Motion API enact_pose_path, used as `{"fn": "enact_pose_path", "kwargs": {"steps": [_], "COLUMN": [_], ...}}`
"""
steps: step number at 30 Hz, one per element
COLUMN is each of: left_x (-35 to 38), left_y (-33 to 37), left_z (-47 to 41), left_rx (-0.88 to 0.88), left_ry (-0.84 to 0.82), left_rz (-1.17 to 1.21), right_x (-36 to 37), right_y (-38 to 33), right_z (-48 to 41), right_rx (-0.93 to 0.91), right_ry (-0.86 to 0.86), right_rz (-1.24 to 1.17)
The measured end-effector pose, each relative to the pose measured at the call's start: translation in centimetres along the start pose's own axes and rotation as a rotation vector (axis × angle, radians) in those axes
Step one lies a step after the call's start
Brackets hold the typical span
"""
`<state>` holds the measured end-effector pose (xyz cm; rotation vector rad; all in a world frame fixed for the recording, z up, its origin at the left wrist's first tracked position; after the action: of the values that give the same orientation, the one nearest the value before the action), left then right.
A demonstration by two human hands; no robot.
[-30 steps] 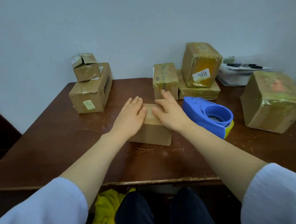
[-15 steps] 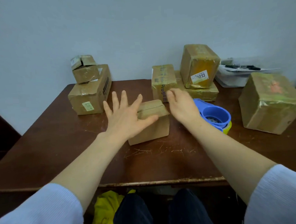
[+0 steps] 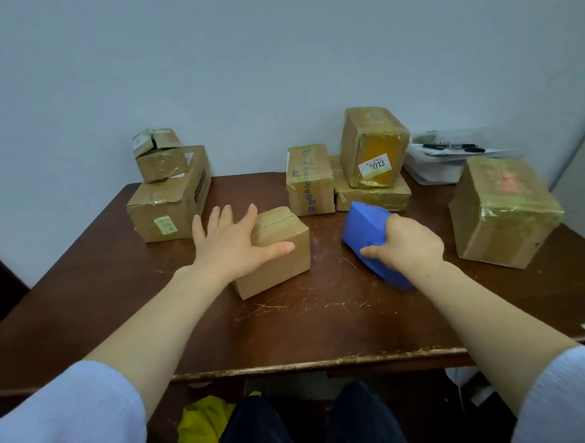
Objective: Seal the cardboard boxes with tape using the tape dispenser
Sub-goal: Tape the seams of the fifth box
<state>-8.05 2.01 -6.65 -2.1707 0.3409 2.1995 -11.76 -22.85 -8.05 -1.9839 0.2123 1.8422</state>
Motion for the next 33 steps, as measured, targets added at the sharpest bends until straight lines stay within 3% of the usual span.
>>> {"fn": "enact_pose_path", "kwargs": {"steps": [2,5,9,12,15,20,27,33], "left_x": [-0.9,-2.3,-3.3,-3.6,-3.8,-3.9,-3.4,-4.0], "left_y": [0.7,2.5,5.7,7.4,8.2,8.4,7.1,5.8], "left_z": [-0.1,-0.2,-0.6,-1.3,-1.8,-2.2,-3.0,-5.0], "left_rx": [0.011,0.001,-0.062,-0.142,-0.169,-0.197,-0.279,-0.217], "left_ry": [0.096,0.225,0.140,-0.002,-0.109,-0.212,-0.107,0.073], "left_rz": [0.193,0.686,1.124,1.368,1.437,1.538,1.491,1.256], "right_x": [-1.4,-3.5,-4.8,-4.7,-4.6,-4.4,-5.1,-6.0], "right_y": [0.5,1.7,2.7,2.5,2.2,1.7,0.6,-1.5], "right_z": [0.2,0.4,1.0,1.7,1.7,1.7,2.5,3.2], "right_rx": [-0.005,0.037,0.035,-0.053,-0.110,-0.140,-0.136,-0.081], "right_ry": [0.039,0.091,-0.137,-0.281,-0.363,-0.419,-0.450,-0.352], "right_rz": [-0.136,-0.497,-1.194,-1.368,-1.448,-1.371,-1.349,-1.244]}}
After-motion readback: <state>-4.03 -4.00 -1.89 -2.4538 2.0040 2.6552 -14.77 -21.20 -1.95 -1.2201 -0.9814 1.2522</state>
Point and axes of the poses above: each hand's wrist, its own z-axis away from the middle knuckle, its own x-axis out of the palm, y = z × x, the point moved 3 cm from there along -z, towards the middle knuckle, and after that the axes turned 3 degrees about x, right-handed, at the moved point
